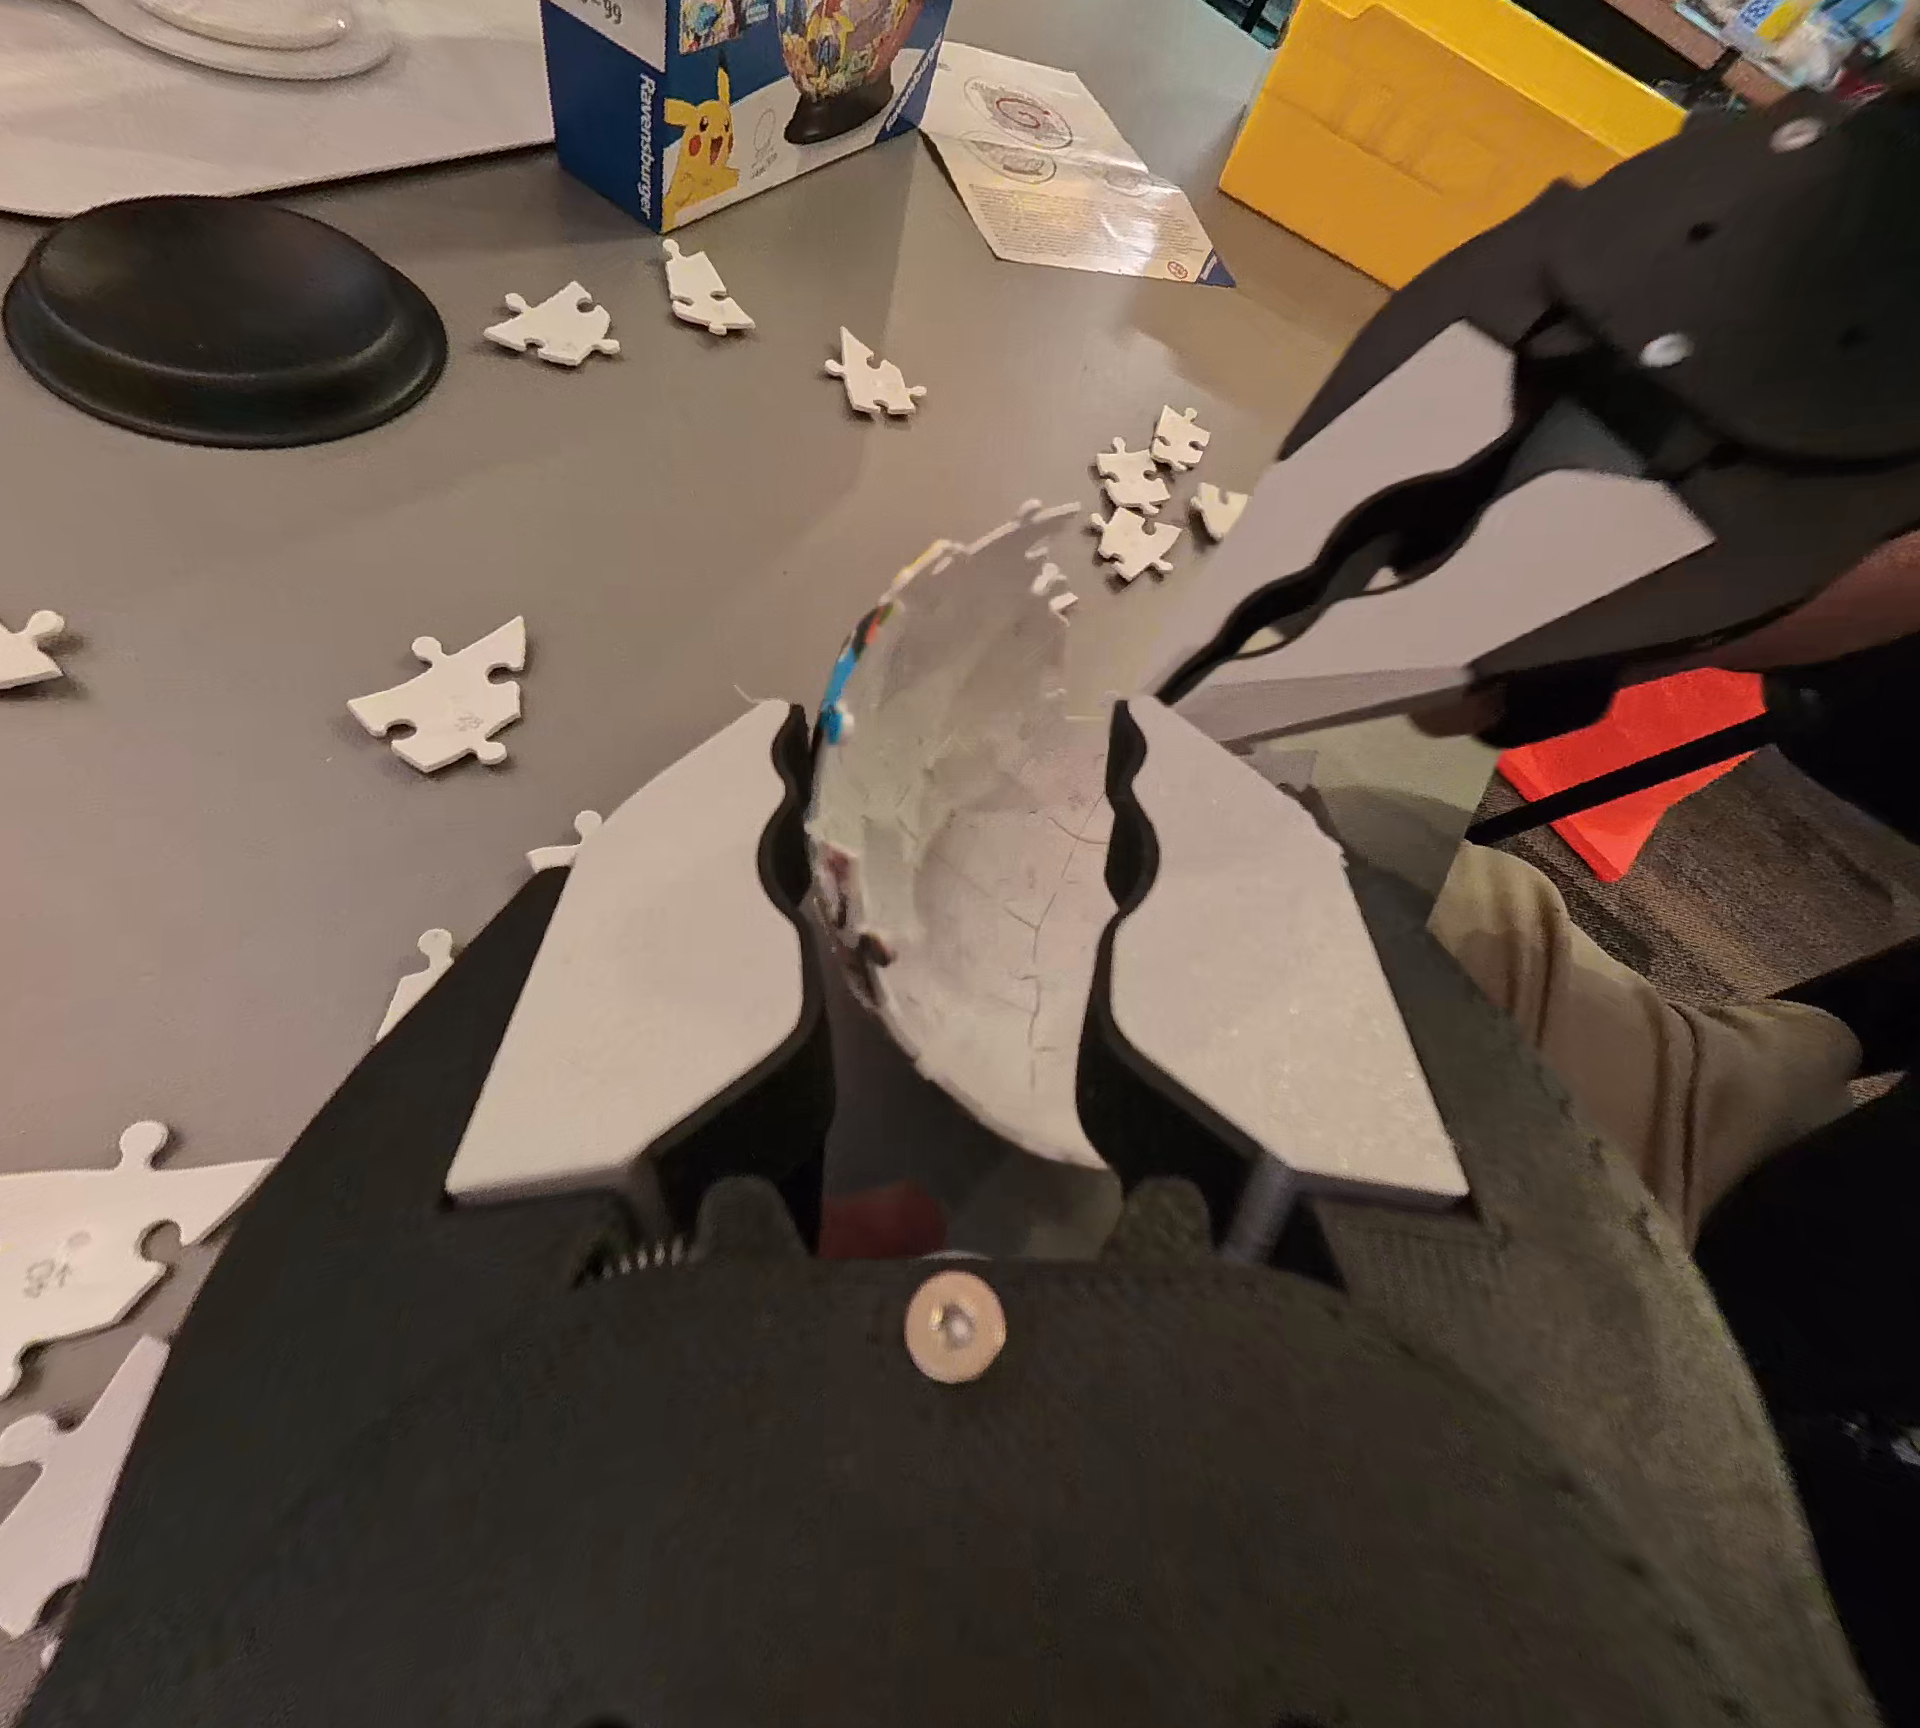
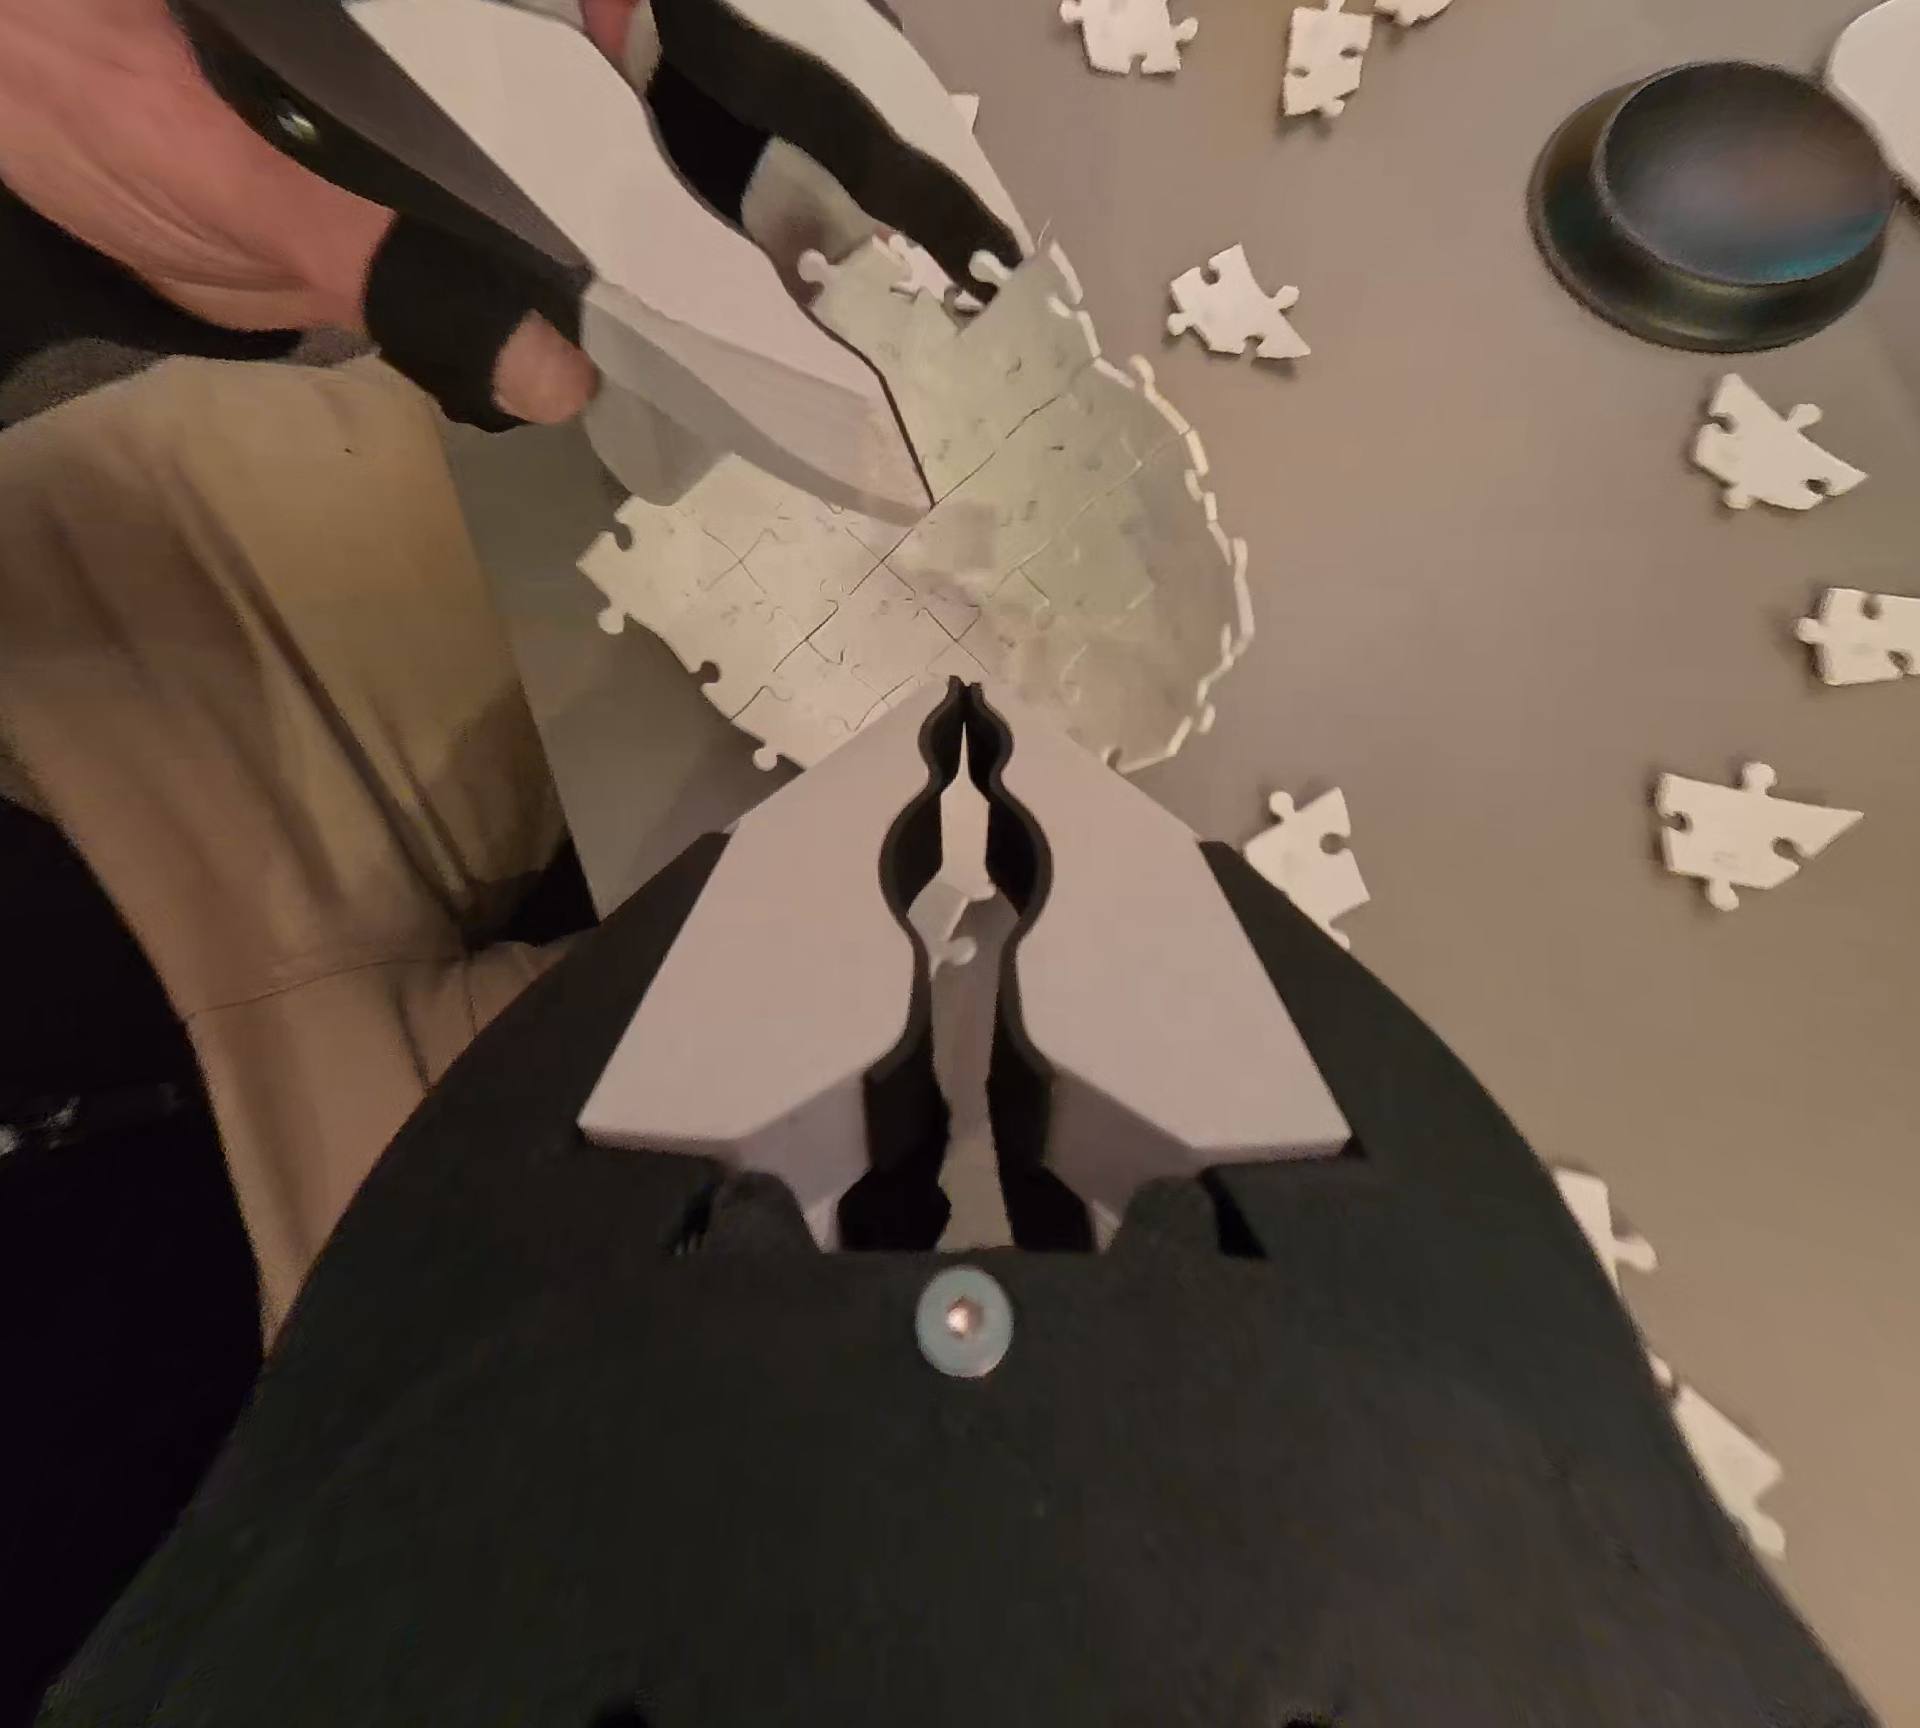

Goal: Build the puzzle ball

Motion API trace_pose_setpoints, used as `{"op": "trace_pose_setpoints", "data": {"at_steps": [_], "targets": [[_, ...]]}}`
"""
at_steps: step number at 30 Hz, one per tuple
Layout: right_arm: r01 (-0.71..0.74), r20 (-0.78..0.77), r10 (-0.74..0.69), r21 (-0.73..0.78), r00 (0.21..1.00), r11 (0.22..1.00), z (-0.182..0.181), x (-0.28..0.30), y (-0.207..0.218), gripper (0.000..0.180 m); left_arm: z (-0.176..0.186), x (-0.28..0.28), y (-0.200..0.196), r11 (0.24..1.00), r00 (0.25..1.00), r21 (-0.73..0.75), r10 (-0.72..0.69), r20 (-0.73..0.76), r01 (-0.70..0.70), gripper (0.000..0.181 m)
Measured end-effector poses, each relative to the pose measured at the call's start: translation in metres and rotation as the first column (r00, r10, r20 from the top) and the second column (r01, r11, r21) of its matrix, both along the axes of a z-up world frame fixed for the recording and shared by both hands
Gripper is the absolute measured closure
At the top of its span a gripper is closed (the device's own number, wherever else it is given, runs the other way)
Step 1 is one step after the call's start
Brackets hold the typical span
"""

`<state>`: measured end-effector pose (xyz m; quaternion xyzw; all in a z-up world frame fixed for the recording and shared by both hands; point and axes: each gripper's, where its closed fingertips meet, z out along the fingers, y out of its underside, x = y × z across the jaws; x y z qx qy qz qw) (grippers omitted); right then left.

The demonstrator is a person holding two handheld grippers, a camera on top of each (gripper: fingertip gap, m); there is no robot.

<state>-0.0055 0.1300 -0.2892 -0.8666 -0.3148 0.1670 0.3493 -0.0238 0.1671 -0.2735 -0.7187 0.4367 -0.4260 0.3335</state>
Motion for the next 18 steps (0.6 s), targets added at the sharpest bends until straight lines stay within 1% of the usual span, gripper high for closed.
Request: {"op": "trace_pose_setpoints", "data": {"at_steps": [5, 8, 9, 10, 11, 13, 15, 18], "targets": [[0.090, -0.060, -0.086, 0.059, 0.995, 0.994, 0.027, 0.024, -0.021, 0.180, -0.004, 0.000, 0.000, 1.000, 1.000, -0.005, 0.003, -0.010, -0.003, 0.128], [0.180, -0.051, -0.177, 0.067, 0.983, 0.981, 0.030, 0.048, -0.029, 0.180, -0.005, 0.000, 0.000, 1.000, 1.000, 0.000, 0.011, -0.023, -0.011, 0.130], [0.219, -0.037, -0.217, 0.058, 0.975, 0.974, 0.028, 0.057, -0.031, 0.176, -0.005, 0.000, -0.001, 1.000, 1.000, -0.002, 0.013, -0.021, -0.013, 0.131], [0.258, -0.043, -0.257, 0.035, 0.966, 0.965, 0.025, 0.063, -0.034, 0.161, -0.005, 0.000, -0.001, 1.000, 1.000, -0.004, 0.019, -0.022, -0.019, 0.131], [0.288, -0.065, -0.288, -0.005, 0.956, 0.958, 0.022, 0.065, -0.038, 0.158, -0.005, -0.001, 0.000, 1.000, 0.999, -0.005, 0.030, -0.027, -0.030, 0.131], [0.338, -0.114, -0.345, -0.082, 0.932, 0.938, 0.013, 0.065, -0.045, 0.144, -0.005, -0.003, -0.001, 0.998, 0.998, -0.016, 0.055, -0.022, -0.055, 0.131], [0.361, -0.196, -0.390, -0.170, 0.900, 0.917, 0.004, 0.054, -0.051, 0.138, -0.009, -0.006, -0.003, 0.997, 0.997, -0.016, 0.075, -0.034, -0.076, 0.131], [0.356, -0.309, -0.458, -0.335, 0.833, 0.873, -0.015, 0.032, -0.057, 0.130, -0.011, -0.009, -0.006, 0.994, 0.994, -0.028, 0.106, -0.028, -0.107, 0.130]]}}
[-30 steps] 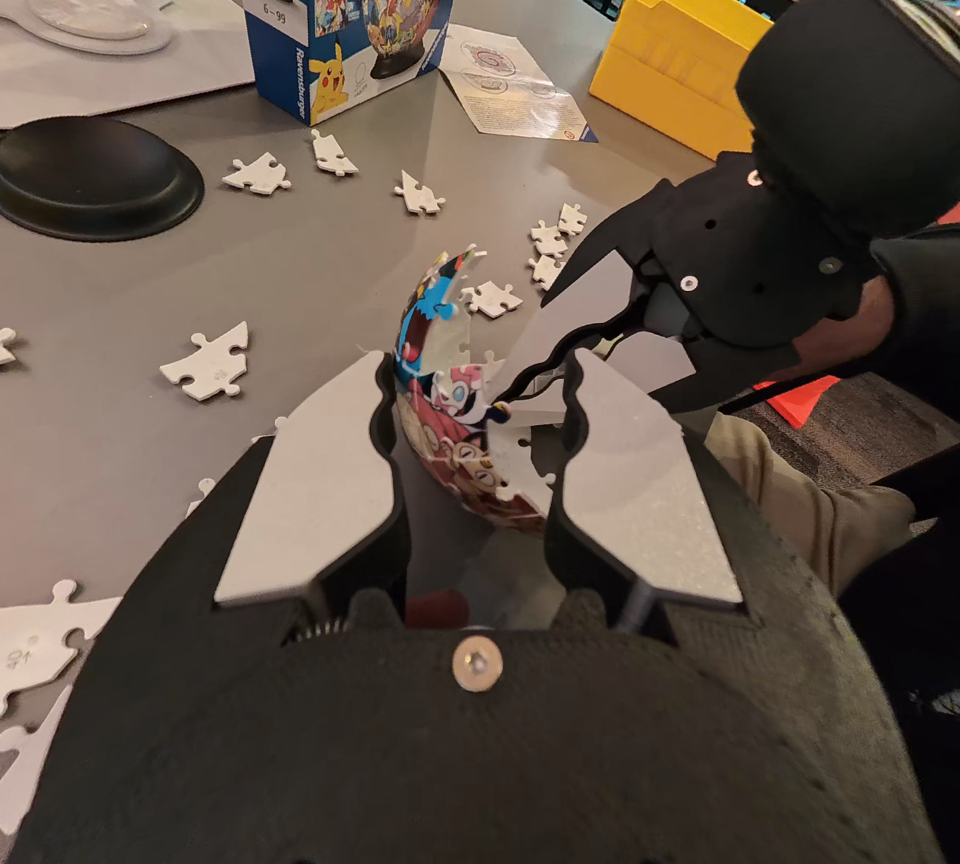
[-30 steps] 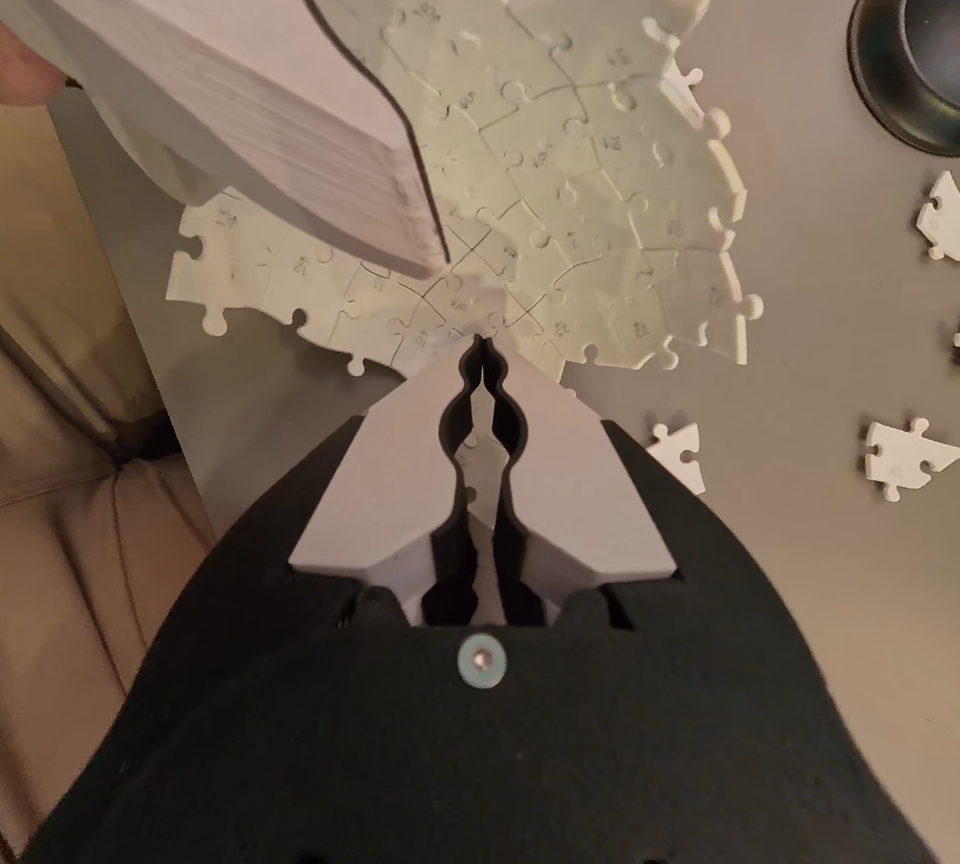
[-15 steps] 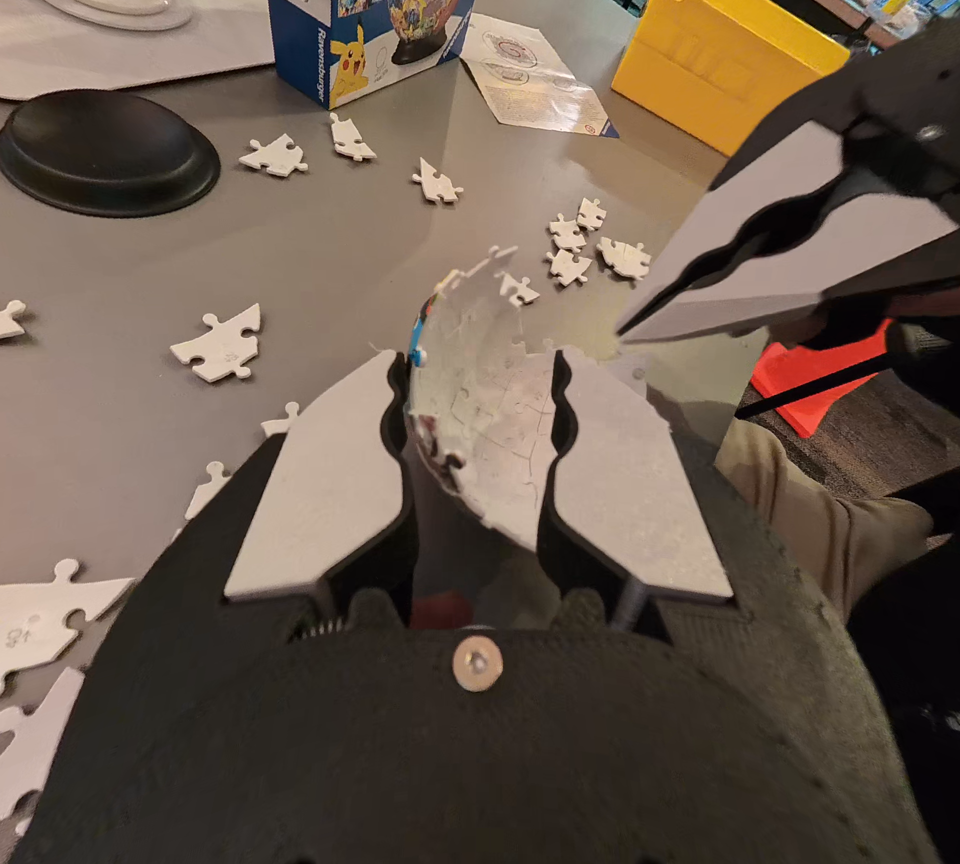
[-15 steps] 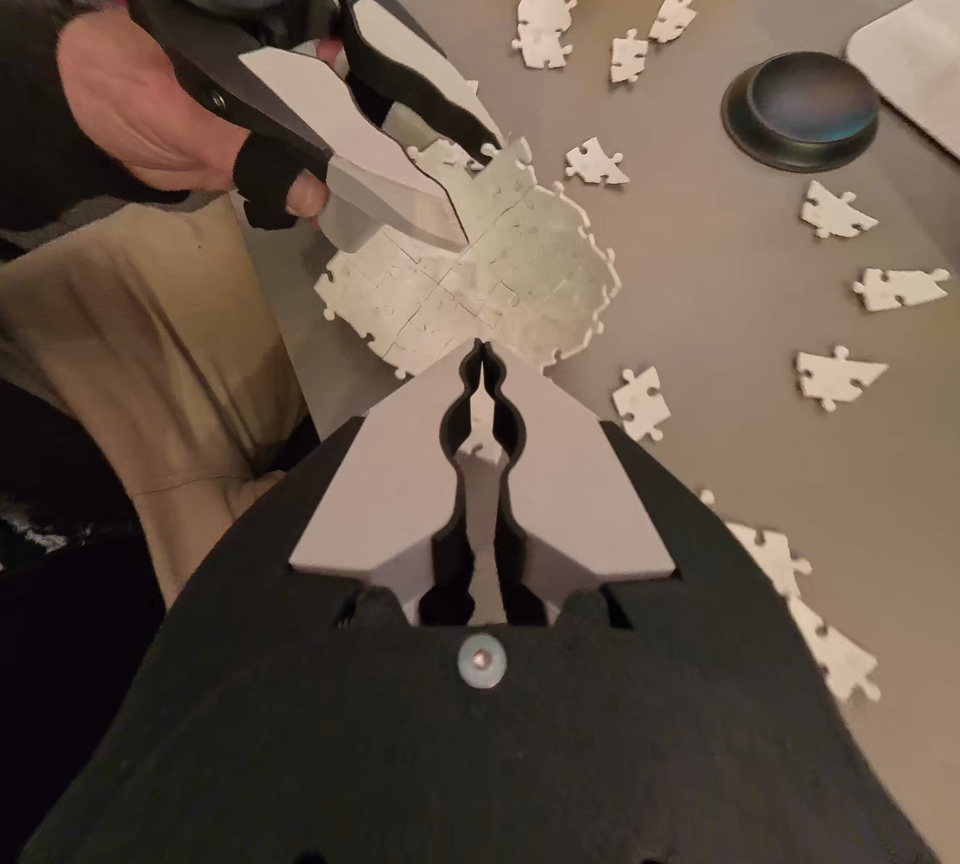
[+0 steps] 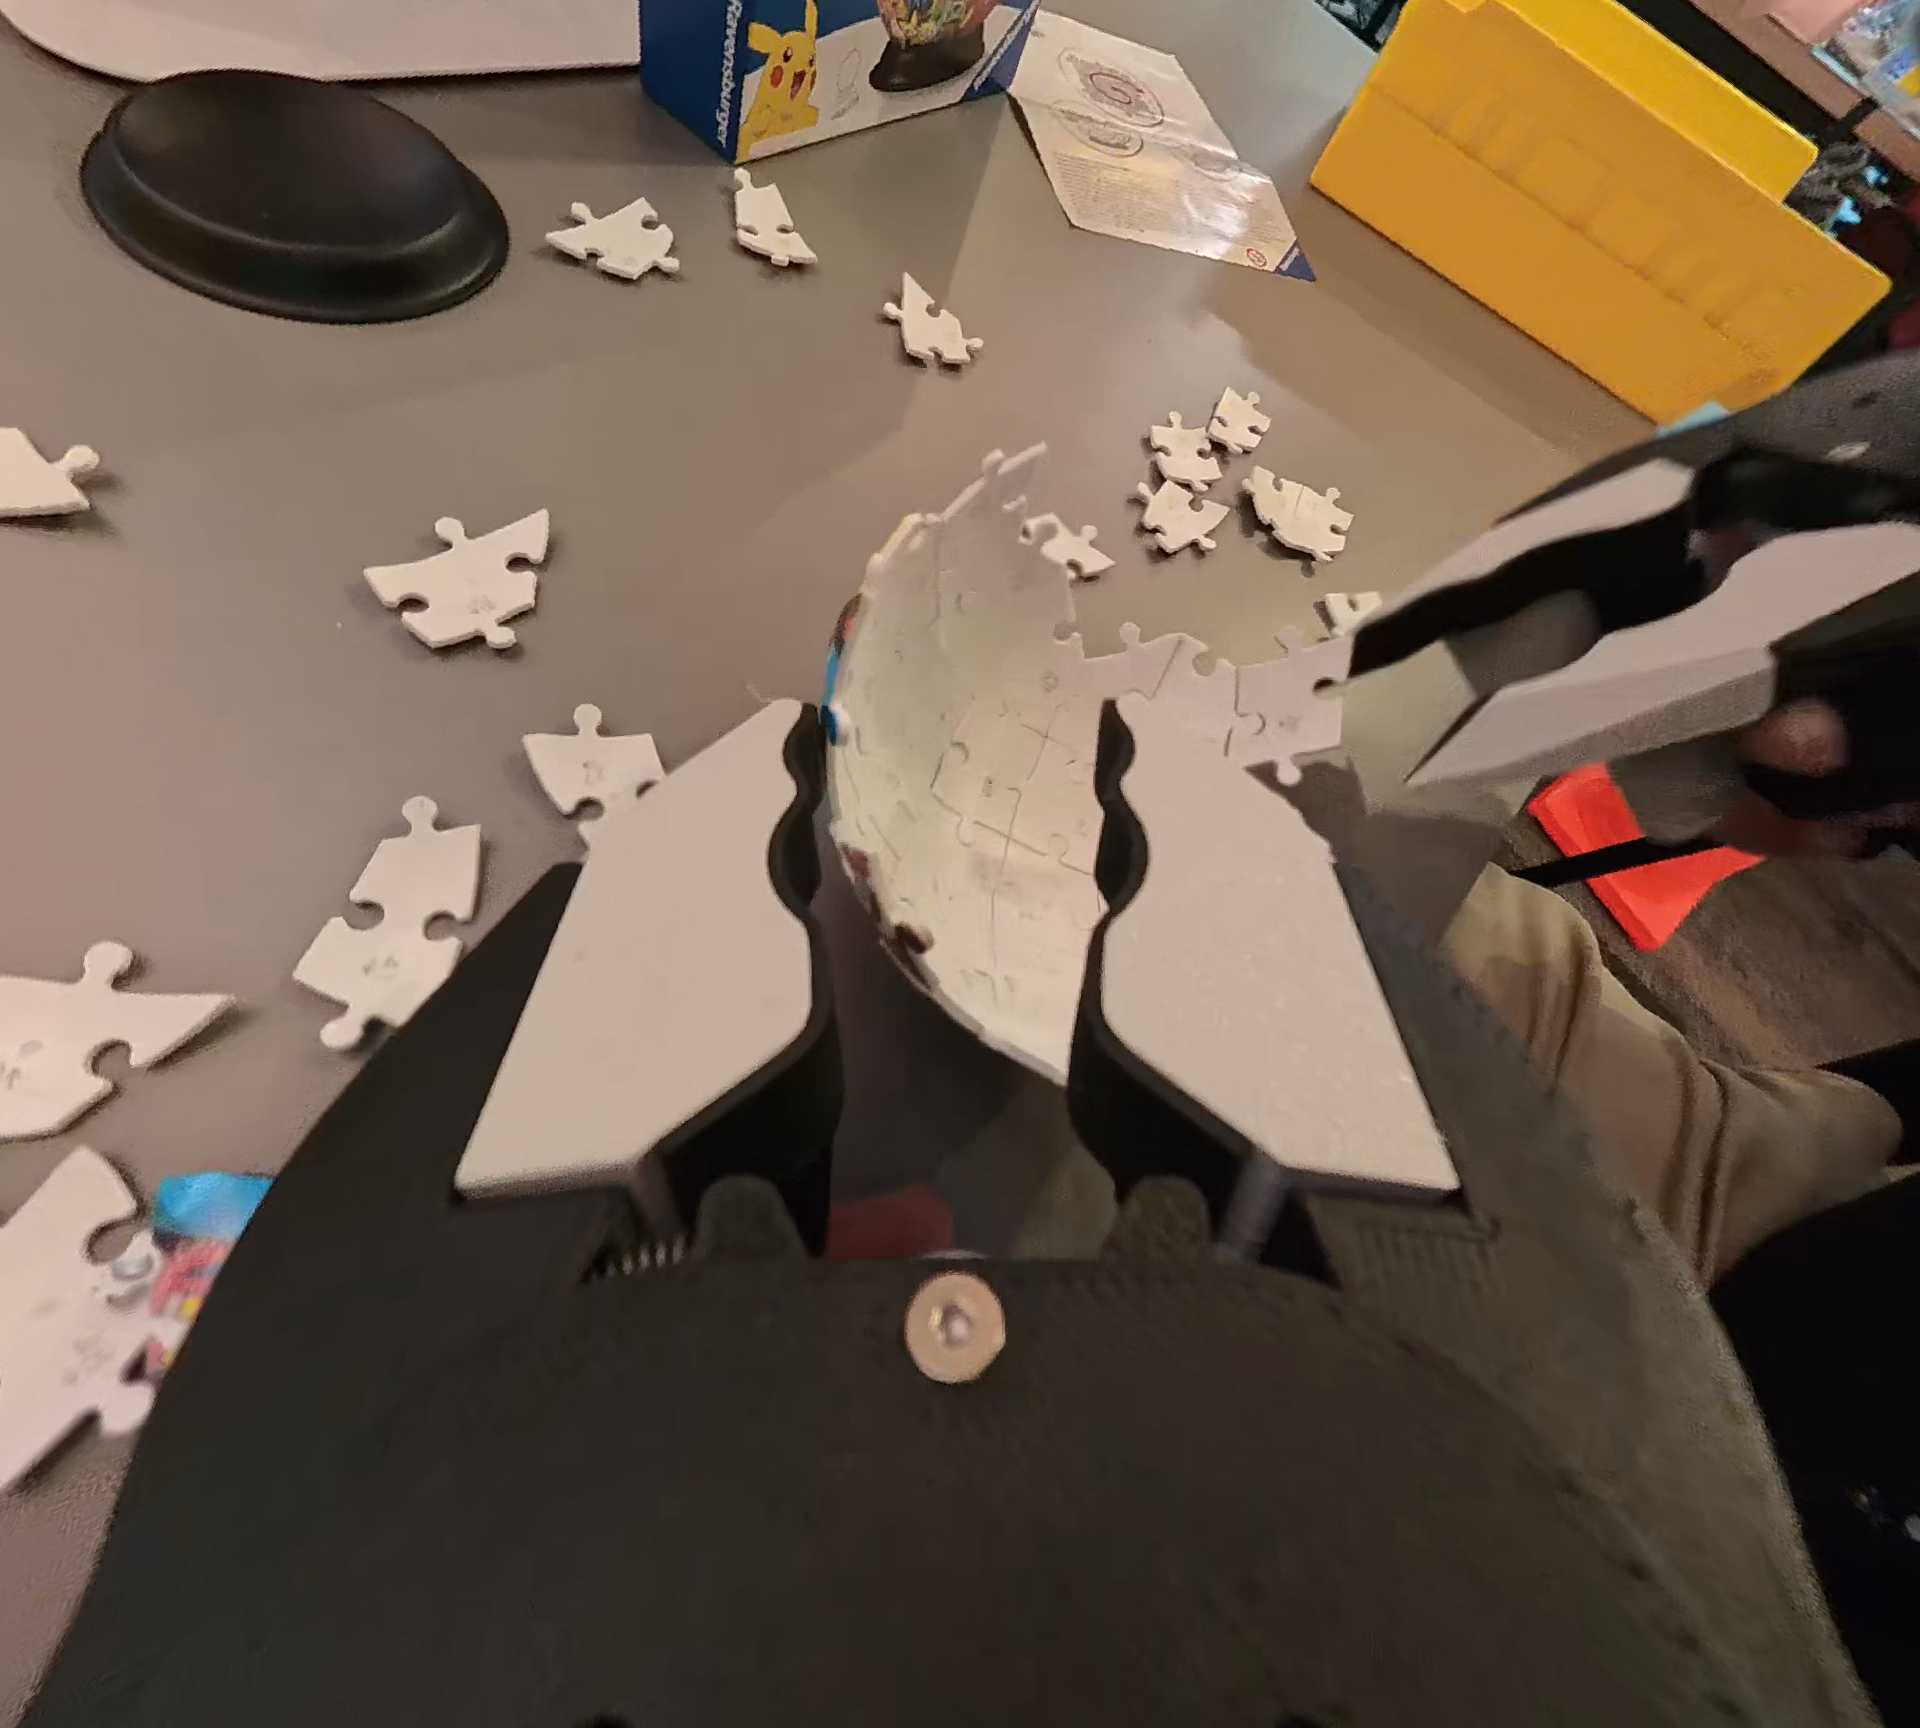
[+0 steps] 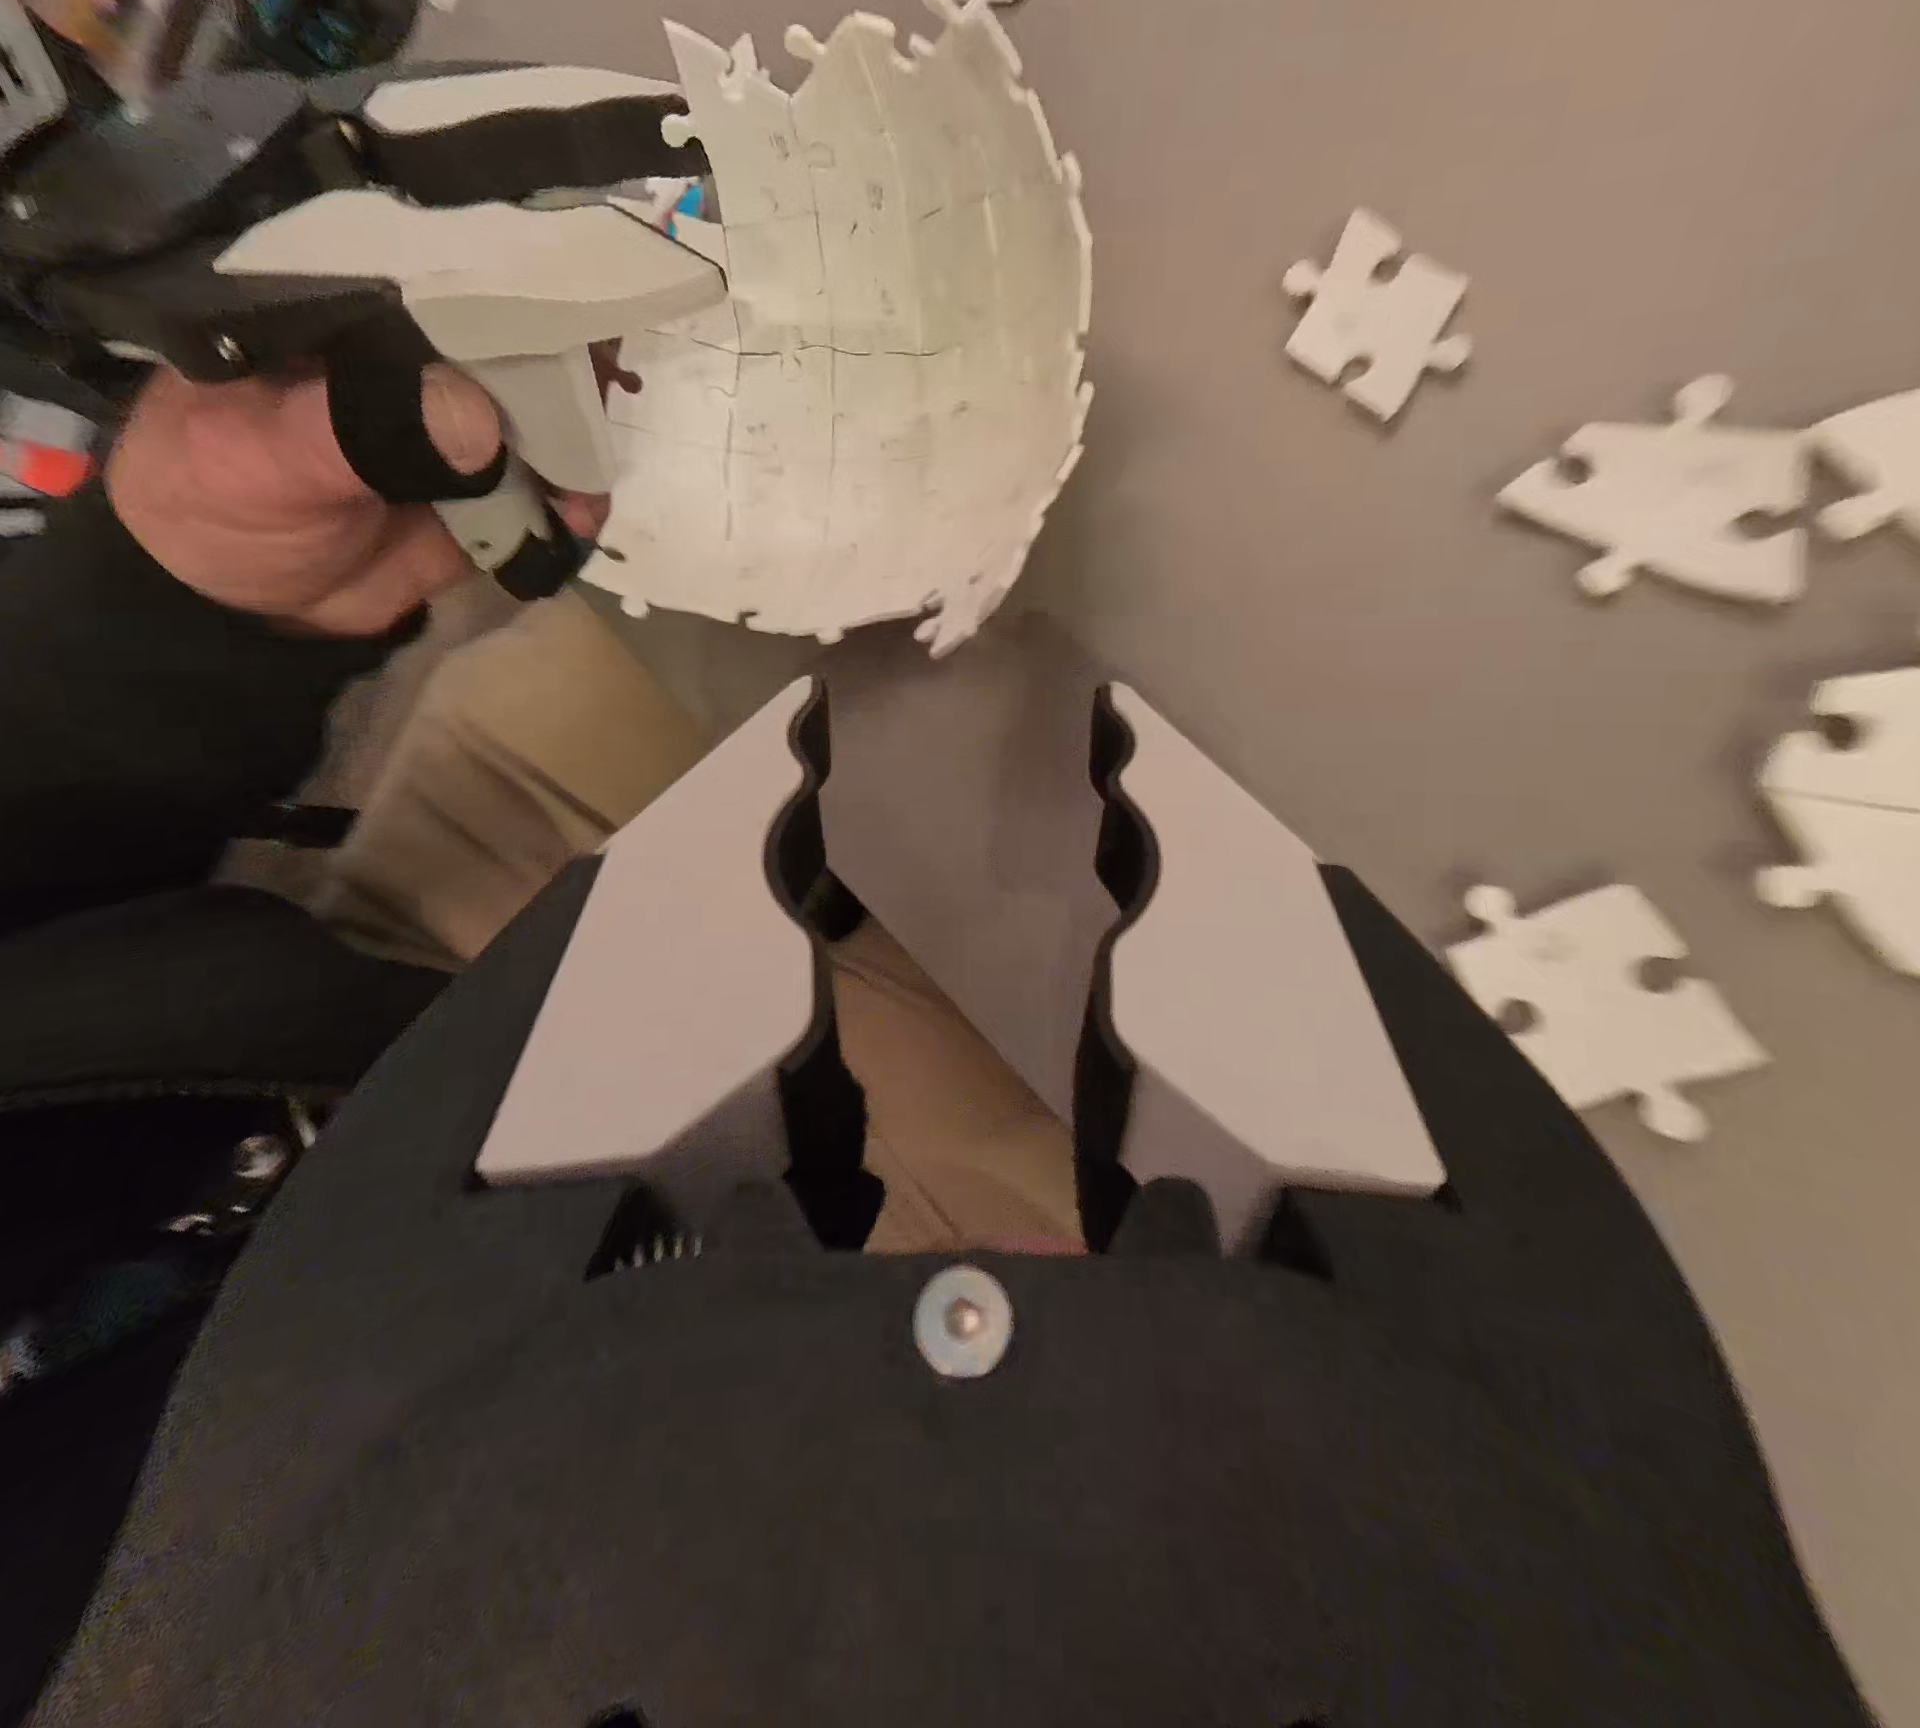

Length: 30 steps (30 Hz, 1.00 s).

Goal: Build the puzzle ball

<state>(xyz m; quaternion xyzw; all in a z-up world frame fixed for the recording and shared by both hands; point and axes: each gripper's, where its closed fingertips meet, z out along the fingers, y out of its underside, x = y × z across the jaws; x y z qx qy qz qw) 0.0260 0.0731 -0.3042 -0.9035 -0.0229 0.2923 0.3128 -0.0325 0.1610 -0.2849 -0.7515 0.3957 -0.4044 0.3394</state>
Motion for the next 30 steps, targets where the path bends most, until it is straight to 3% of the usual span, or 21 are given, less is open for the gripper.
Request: {"op": "trace_pose_setpoints", "data": {"at_steps": [3, 5, 11, 18, 30], "targets": [[0.066, -0.126, -0.068, -0.020, 0.990, 0.998, -0.004, -0.009, 0.008, 0.135, 0.002, -0.001, -0.003, 1.000, 1.000, -0.003, 0.020, 0.019, -0.020, 0.131], [0.094, -0.127, -0.096, -0.018, 0.987, 0.995, -0.006, -0.007, 0.017, 0.150, 0.001, -0.001, -0.004, 0.999, 0.999, 0.001, 0.037, 0.017, -0.037, 0.131], [0.123, -0.082, -0.126, -0.040, 0.989, 0.992, -0.020, -0.012, 0.027, 0.171, 0.005, 0.000, -0.006, 0.998, 0.997, -0.016, 0.064, 0.042, -0.064, 0.131], [0.197, -0.097, -0.200, -0.043, 0.975, 0.979, -0.022, -0.004, 0.033, 0.180, 0.006, 0.003, -0.015, 0.997, 0.996, -0.040, 0.062, 0.066, -0.060, 0.133], [0.206, -0.206, -0.217, -0.069, 0.954, 0.976, -0.023, 0.003, 0.041, 0.180, 0.004, 0.001, -0.017, 0.996, 0.995, -0.064, 0.064, 0.073, -0.059, 0.146]]}}
